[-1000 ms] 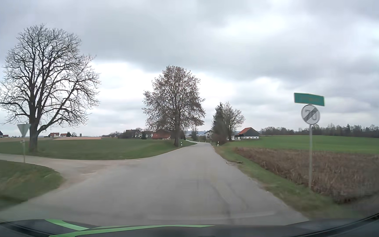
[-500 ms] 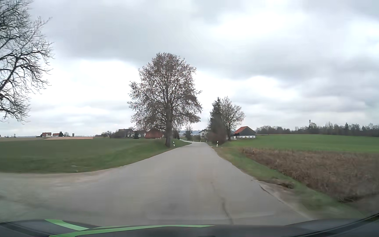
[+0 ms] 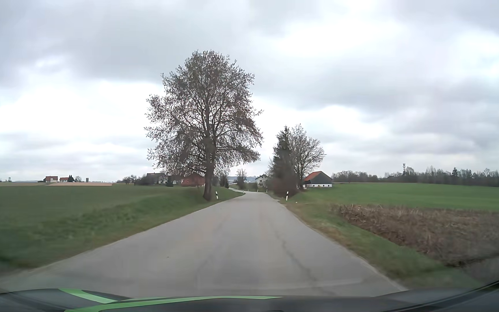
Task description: Follow the waypoints while adhering to traffic rules and regulations
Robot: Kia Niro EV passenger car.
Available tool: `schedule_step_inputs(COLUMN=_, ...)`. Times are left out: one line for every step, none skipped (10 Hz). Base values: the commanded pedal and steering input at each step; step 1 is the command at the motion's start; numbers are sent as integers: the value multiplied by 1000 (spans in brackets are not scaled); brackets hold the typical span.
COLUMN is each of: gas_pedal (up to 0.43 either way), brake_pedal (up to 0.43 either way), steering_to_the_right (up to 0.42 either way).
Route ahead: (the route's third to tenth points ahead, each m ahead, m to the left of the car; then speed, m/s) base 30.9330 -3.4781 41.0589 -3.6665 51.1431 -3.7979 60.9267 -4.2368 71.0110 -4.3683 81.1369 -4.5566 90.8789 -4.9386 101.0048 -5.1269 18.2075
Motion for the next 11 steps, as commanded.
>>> schedule_step_inputs(gas_pedal=110, brake_pedal=0, steering_to_the_right=8)
schedule_step_inputs(gas_pedal=110, brake_pedal=0, steering_to_the_right=8)
schedule_step_inputs(gas_pedal=110, brake_pedal=0, steering_to_the_right=8)
schedule_step_inputs(gas_pedal=110, brake_pedal=0, steering_to_the_right=8)
schedule_step_inputs(gas_pedal=110, brake_pedal=0, steering_to_the_right=7)
schedule_step_inputs(gas_pedal=110, brake_pedal=0, steering_to_the_right=7)
schedule_step_inputs(gas_pedal=110, brake_pedal=0, steering_to_the_right=7)
schedule_step_inputs(gas_pedal=110, brake_pedal=0, steering_to_the_right=7)
schedule_step_inputs(gas_pedal=138, brake_pedal=0, steering_to_the_right=7)
schedule_step_inputs(gas_pedal=150, brake_pedal=0, steering_to_the_right=7)
schedule_step_inputs(gas_pedal=150, brake_pedal=0, steering_to_the_right=6)
